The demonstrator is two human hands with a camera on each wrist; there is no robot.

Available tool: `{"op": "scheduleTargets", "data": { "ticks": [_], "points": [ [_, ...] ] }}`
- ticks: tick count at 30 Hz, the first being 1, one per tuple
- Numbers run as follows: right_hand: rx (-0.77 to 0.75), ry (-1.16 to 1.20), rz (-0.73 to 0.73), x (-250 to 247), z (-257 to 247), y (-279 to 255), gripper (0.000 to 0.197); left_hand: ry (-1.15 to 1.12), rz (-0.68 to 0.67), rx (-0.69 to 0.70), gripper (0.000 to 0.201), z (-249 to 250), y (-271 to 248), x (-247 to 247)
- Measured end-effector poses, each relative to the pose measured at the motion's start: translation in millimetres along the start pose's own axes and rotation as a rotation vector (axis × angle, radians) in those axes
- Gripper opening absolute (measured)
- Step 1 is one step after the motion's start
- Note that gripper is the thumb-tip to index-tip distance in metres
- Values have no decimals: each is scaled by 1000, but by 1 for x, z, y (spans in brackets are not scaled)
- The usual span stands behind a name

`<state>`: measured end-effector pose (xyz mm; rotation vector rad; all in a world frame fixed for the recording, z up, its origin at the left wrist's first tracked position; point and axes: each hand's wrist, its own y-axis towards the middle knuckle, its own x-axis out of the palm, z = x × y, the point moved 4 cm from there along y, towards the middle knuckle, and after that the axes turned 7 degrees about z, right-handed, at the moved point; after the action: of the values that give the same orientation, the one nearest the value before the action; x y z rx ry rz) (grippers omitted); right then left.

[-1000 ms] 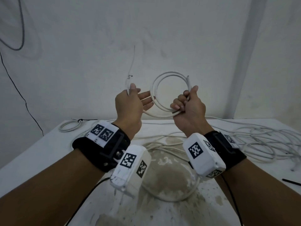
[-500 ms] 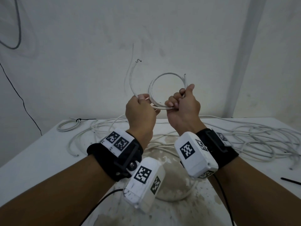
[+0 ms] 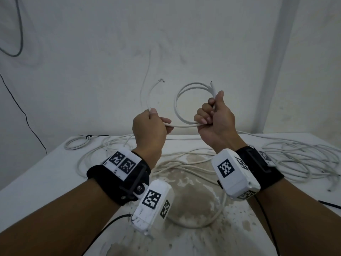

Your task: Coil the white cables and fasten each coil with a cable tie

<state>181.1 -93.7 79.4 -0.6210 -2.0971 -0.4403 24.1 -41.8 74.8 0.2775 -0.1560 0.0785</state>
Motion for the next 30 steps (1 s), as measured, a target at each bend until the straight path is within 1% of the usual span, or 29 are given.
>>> {"op": "scheduleTargets", "data": {
  "ticks": [4, 7, 9, 10, 11, 13, 15, 18, 23, 25, 28, 30],
  "points": [
    [51, -52, -80, -1, 5, -4, 45, 44, -47, 111, 30, 12, 5, 3],
    [75, -95, -134, 0, 9, -8, 45, 26, -127, 108, 25, 20, 6, 10],
    [59, -142, -141, 2, 10, -10, 45, -11, -216, 82, 27, 24, 4, 15],
    [44, -166, -135, 2, 10, -10, 44, 0, -241, 98, 28, 27, 2, 16],
    [29, -190, -125, 3, 11, -11, 44, 29, -248, 133, 29, 29, 1, 16],
    [14, -228, -114, 3, 12, -12, 43, 87, -236, 226, 37, 33, -1, 16],
    [27, -238, -119, 3, 15, -14, 43, 120, -213, 301, 42, 34, 0, 16],
    [49, -260, -138, 3, 17, -17, 43, 127, -234, 322, 40, 36, 6, 16],
    [34, -354, -161, 4, 15, -18, 43, 181, -345, 379, 32, 39, 15, 16],
    [31, -394, -172, 6, 15, -20, 42, 196, -423, 407, 28, 42, 18, 17],
    [38, -424, -180, 6, 17, -21, 42, 200, -528, 390, 27, 48, 21, 18],
    [38, -465, -189, 5, 18, -21, 42, 271, -575, 429, 27, 50, 23, 19]
  ]
}}
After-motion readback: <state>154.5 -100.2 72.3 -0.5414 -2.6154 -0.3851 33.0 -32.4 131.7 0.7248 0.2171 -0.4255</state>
